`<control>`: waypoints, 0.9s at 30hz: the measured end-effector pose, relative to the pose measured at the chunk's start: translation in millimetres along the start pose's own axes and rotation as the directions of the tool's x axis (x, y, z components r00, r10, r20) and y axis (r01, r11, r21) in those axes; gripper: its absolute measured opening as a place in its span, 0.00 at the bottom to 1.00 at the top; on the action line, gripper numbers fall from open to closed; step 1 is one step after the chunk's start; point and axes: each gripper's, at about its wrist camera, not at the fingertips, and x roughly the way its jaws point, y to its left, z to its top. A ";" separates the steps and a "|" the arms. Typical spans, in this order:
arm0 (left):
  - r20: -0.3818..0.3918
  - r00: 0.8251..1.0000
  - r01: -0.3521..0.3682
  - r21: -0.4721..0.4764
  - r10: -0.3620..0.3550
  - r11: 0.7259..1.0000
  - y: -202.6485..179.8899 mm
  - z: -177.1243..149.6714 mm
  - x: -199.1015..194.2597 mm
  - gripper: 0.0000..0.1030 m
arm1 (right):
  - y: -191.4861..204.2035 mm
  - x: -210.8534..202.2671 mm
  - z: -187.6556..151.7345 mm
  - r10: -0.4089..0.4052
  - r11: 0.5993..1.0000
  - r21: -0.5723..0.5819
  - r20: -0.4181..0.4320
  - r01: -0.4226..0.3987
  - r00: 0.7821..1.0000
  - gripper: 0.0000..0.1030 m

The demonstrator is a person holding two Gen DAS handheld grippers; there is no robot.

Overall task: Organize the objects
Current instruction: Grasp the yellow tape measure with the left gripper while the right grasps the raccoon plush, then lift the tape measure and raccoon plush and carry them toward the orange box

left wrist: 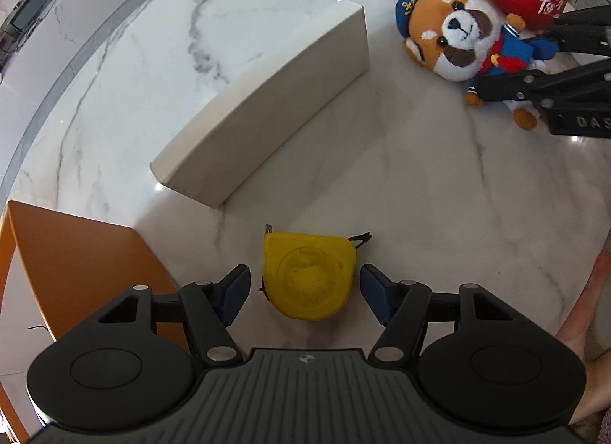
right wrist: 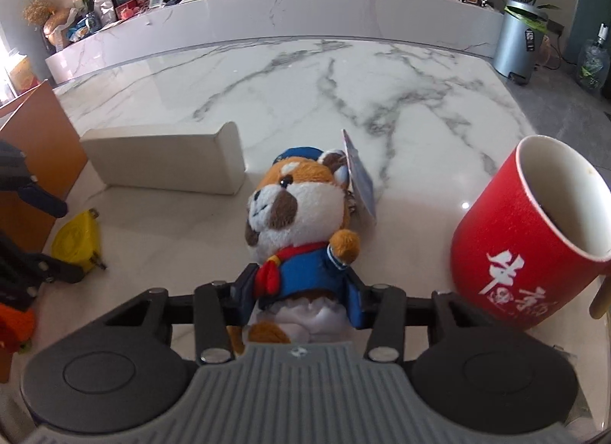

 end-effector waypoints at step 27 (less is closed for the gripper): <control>0.068 0.991 0.125 -0.159 -0.115 0.979 3.4 -15.0 -8.9 0.60 | 8.5 -13.4 -2.4 0.119 0.993 0.024 0.005 -0.119 0.993 0.44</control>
